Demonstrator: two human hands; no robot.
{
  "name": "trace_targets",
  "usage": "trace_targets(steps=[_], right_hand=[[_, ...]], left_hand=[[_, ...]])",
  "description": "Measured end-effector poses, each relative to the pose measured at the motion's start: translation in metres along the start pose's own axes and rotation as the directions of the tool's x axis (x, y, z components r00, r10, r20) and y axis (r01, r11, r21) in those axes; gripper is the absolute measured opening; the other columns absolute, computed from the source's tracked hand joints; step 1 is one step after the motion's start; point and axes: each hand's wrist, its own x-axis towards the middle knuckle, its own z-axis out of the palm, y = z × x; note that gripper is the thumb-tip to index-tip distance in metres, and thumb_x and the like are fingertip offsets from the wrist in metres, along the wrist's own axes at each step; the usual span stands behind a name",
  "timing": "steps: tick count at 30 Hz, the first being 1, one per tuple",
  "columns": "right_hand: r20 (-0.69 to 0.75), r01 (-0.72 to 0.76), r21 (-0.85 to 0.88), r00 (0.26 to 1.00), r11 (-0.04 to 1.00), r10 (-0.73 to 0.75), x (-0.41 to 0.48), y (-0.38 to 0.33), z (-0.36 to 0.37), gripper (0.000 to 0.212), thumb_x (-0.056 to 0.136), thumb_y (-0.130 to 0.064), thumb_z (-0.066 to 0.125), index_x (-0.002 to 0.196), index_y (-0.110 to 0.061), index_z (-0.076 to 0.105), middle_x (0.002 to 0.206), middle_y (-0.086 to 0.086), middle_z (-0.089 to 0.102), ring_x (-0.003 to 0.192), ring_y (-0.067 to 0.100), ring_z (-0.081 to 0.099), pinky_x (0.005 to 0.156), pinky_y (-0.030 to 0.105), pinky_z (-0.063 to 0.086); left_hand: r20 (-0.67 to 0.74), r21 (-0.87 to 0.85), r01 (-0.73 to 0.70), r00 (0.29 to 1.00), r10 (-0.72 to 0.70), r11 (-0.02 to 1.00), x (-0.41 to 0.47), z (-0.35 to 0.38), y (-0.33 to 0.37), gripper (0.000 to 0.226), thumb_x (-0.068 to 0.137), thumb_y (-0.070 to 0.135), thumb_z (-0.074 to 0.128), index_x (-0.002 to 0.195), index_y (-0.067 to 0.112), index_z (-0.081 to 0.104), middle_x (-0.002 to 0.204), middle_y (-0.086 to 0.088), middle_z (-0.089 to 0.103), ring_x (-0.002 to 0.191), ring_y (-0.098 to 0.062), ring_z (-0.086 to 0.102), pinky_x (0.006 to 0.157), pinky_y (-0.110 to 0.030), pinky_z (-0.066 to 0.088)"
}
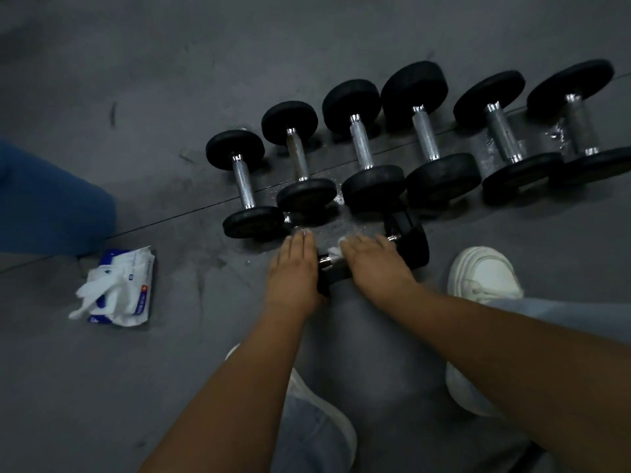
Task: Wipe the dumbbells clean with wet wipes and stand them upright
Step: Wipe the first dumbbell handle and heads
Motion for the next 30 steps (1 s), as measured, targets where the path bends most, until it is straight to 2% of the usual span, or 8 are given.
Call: trace_targets(steps=[4, 9, 11, 15, 19, 23, 27, 30], right_hand=[[-0.017, 0.126, -0.026, 0.992, 0.992, -0.126, -0.01, -0.012, 0.0, 0.047, 0.093, -0.015, 0.034, 0.139, -0.014, 0.044, 0.144, 0.005, 0.046, 0.136, 0.023, 0.039, 0.109, 0.041, 0.025], [-0.043, 0.006, 0.035, 0.999, 0.999, -0.005, -0.017, -0.026, -0.002, 0.041, 0.098, -0.019, 0.032, 0.137, -0.018, 0.045, 0.144, 0.003, 0.045, 0.135, 0.021, 0.038, 0.108, 0.041, 0.023], [-0.046, 0.137, 0.021, 0.99, 0.99, -0.136, -0.02, -0.03, -0.001, 0.036, 0.094, -0.018, 0.039, 0.126, -0.021, 0.054, 0.136, 0.001, 0.051, 0.126, 0.019, 0.046, 0.106, 0.039, 0.024], [-0.066, -0.146, 0.077, 0.986, 0.986, 0.151, -0.016, -0.01, -0.003, 0.034, 0.093, -0.023, 0.033, 0.12, -0.022, 0.055, 0.124, 0.0, 0.058, 0.12, 0.019, 0.049, 0.106, 0.039, 0.023], [-0.043, 0.082, 0.03, 0.996, 0.996, -0.081, -0.017, -0.033, 0.001, 0.036, 0.089, -0.018, 0.039, 0.118, -0.021, 0.059, 0.123, -0.001, 0.06, 0.117, 0.018, 0.052, 0.102, 0.037, 0.028], [-0.027, -0.14, 0.069, 0.99, 0.988, 0.142, -0.011, -0.015, -0.002, 0.026, 0.092, -0.02, 0.04, 0.113, -0.021, 0.057, 0.116, 0.002, 0.062, 0.115, 0.021, 0.052, 0.104, 0.037, 0.027], [0.012, 0.059, 0.121, 0.998, 0.991, -0.061, -0.012, -0.024, -0.01, 0.031, 0.089, -0.016, 0.044, 0.115, -0.018, 0.06, 0.11, 0.004, 0.066, 0.105, 0.024, 0.059, 0.099, 0.035, 0.038], [0.065, -0.111, 0.088, 0.992, 0.99, 0.105, -0.005, -0.015, -0.01, 0.026, 0.093, -0.02, 0.043, 0.114, -0.017, 0.058, 0.114, 0.006, 0.064, 0.11, 0.024, 0.057, 0.1, 0.034, 0.033]], left_hand=[[-0.012, -0.011, -0.02, 1.0, 0.02, 1.0, -0.005, 0.003, -0.002, 0.116, 0.067, 0.038, 0.083, 0.155, 0.008, 0.013, 0.159, -0.01, 0.021, 0.147, -0.028, 0.021, 0.118, -0.041, 0.027], [-0.075, 0.039, -0.04, 0.996, 0.043, 0.998, -0.01, 0.001, 0.004, 0.106, 0.066, 0.036, 0.08, 0.151, 0.006, 0.023, 0.147, -0.012, 0.034, 0.13, -0.031, 0.034, 0.107, -0.041, 0.039], [-0.041, 0.045, -0.049, 0.998, 0.051, 0.998, -0.01, -0.001, 0.003, 0.11, 0.066, 0.043, 0.081, 0.152, 0.007, 0.021, 0.147, -0.013, 0.033, 0.128, -0.032, 0.033, 0.108, -0.038, 0.034], [0.019, 0.088, -0.025, 1.0, 0.023, 0.996, -0.012, 0.0, 0.005, 0.125, 0.061, 0.052, 0.083, 0.154, 0.011, 0.011, 0.153, -0.008, 0.024, 0.137, -0.031, 0.025, 0.111, -0.04, 0.03], [0.031, 0.057, -0.003, 1.0, 0.001, 0.998, -0.015, 0.001, 0.008, 0.114, 0.071, 0.049, 0.076, 0.156, 0.015, 0.008, 0.161, -0.004, 0.016, 0.148, -0.027, 0.013, 0.114, -0.041, 0.021], [0.072, -0.012, -0.001, 0.997, 0.002, 1.0, -0.017, 0.001, 0.008, 0.118, 0.07, 0.04, 0.081, 0.156, 0.013, 0.004, 0.161, -0.007, 0.01, 0.149, -0.027, 0.013, 0.114, -0.042, 0.026], [0.107, -0.011, -0.022, 0.994, 0.023, 1.0, -0.017, -0.003, 0.007, 0.12, 0.07, 0.042, 0.08, 0.156, 0.014, 0.001, 0.162, -0.008, 0.007, 0.148, -0.028, 0.012, 0.112, -0.043, 0.028], [0.114, -0.026, -0.01, 0.993, 0.013, 1.0, -0.015, -0.004, 0.007, 0.121, 0.071, 0.041, 0.08, 0.157, 0.014, -0.001, 0.162, -0.009, 0.004, 0.148, -0.028, 0.012, 0.113, -0.044, 0.028]])
